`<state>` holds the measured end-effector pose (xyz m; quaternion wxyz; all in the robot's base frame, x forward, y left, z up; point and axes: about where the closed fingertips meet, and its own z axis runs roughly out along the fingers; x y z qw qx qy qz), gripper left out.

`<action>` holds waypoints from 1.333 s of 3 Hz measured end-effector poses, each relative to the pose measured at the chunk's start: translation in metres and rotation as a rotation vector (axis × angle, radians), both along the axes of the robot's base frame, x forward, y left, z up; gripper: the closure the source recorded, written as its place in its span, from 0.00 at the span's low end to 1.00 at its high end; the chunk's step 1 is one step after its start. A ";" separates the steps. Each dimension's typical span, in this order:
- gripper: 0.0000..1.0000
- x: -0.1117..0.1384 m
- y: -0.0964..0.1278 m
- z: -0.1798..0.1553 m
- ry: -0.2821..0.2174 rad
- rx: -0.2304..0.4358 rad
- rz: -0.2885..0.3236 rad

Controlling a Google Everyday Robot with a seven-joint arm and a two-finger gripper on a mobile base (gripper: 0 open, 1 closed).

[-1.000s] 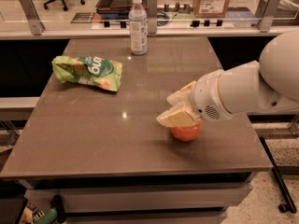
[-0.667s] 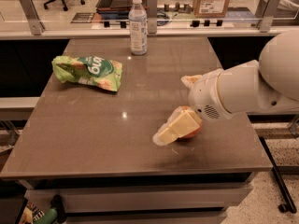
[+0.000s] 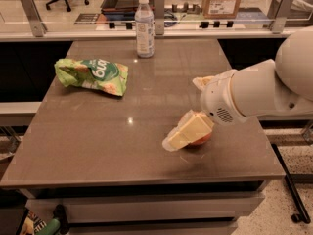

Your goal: Move apple near blue plastic bottle

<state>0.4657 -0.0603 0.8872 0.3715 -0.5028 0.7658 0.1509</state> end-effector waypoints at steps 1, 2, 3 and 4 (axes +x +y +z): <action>0.00 0.006 -0.016 0.004 -0.007 0.017 -0.014; 0.00 0.012 -0.031 0.001 -0.007 0.046 -0.023; 0.00 0.015 -0.035 -0.012 0.003 0.062 -0.027; 0.00 0.014 -0.031 -0.025 0.011 0.069 -0.023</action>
Offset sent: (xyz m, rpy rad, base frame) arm 0.0219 -0.0516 -0.0076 0.0856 0.0020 -0.0383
